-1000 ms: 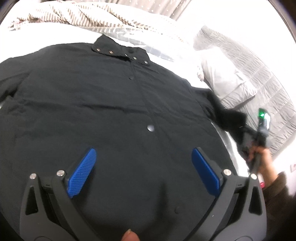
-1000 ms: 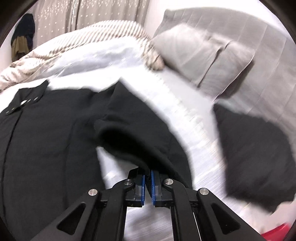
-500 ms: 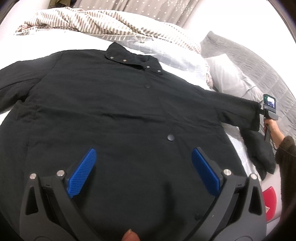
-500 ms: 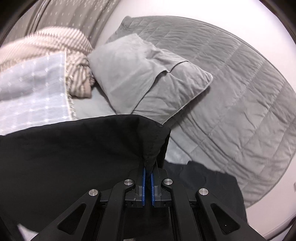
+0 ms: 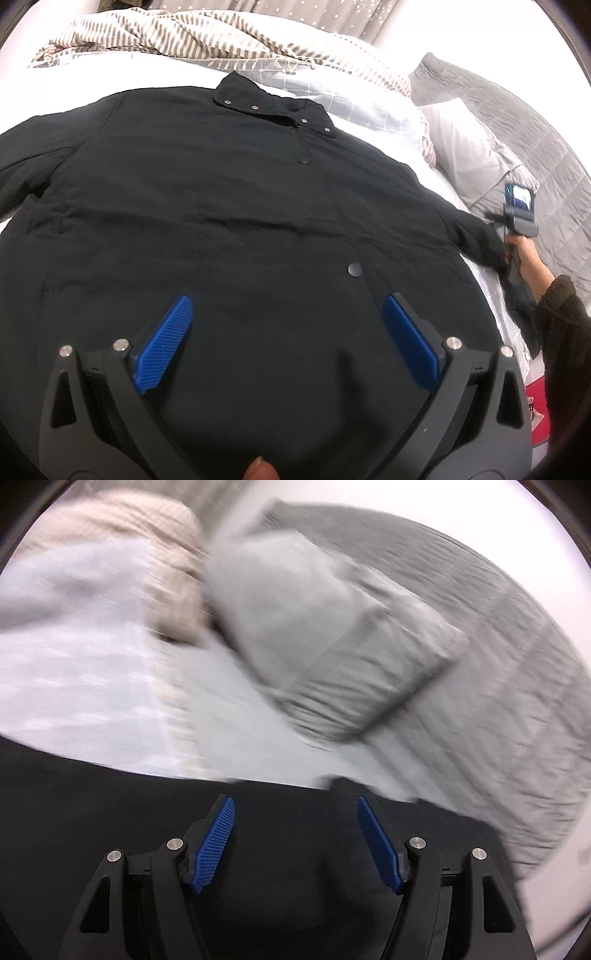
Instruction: Fold large clothes
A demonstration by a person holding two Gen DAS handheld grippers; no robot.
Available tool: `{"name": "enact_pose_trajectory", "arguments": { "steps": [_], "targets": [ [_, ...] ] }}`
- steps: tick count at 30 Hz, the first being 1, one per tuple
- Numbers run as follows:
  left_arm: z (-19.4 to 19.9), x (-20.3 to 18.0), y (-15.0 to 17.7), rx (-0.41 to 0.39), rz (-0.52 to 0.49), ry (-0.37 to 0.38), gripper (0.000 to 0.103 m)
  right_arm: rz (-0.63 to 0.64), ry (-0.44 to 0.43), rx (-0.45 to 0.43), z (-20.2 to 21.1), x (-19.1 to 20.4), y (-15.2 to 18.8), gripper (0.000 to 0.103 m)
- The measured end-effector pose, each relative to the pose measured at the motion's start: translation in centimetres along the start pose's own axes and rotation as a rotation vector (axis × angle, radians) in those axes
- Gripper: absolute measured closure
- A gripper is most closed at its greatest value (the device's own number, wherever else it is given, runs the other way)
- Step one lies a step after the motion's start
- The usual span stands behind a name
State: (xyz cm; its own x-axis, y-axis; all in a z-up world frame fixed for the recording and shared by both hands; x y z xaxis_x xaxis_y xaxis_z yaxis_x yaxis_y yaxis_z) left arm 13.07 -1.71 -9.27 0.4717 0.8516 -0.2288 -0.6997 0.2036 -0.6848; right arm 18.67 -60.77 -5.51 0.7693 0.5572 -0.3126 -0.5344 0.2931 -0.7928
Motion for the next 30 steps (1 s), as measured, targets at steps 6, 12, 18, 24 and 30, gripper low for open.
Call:
{"name": "enact_pose_trajectory", "arguments": {
  "steps": [6,12,18,24,30],
  "targets": [
    [-0.1,-0.1,0.1,-0.012,0.001,-0.023,0.001,0.044,-0.498,0.226,6.5,14.8,5.9,0.027],
    [0.0,0.8,0.8,0.004,0.001,-0.048,0.001,0.004,-0.451,0.247,3.2,9.9,8.0,0.022],
    [0.1,1.9,1.4,0.026,0.036,-0.033,0.001,-0.355,-0.235,0.385,-4.3,-8.2,12.3,0.02],
    [1.2,2.3,0.7,0.021,0.05,-0.05,0.001,-0.283,-0.238,0.356,1.2,-7.8,11.5,0.021],
    [1.8,3.2,0.3,-0.001,-0.014,-0.139,0.001,-0.365,-0.528,0.311,12.8,0.0,11.0,0.02]
  ]
}}
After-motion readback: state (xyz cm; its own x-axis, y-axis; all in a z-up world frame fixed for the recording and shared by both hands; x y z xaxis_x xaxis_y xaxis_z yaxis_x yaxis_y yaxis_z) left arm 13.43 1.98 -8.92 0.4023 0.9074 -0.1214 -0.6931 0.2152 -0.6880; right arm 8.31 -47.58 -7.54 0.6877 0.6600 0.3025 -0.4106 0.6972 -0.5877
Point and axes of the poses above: each gripper's, at about its wrist camera, not at the fingertips, and z roughly against the way its jaws point, x to its left, y to its underside, the point moved 10 cm from there along -z, roughly the way its jaws point, and after that the axes turned 13 degrees about -z, right-handed, at the moved point
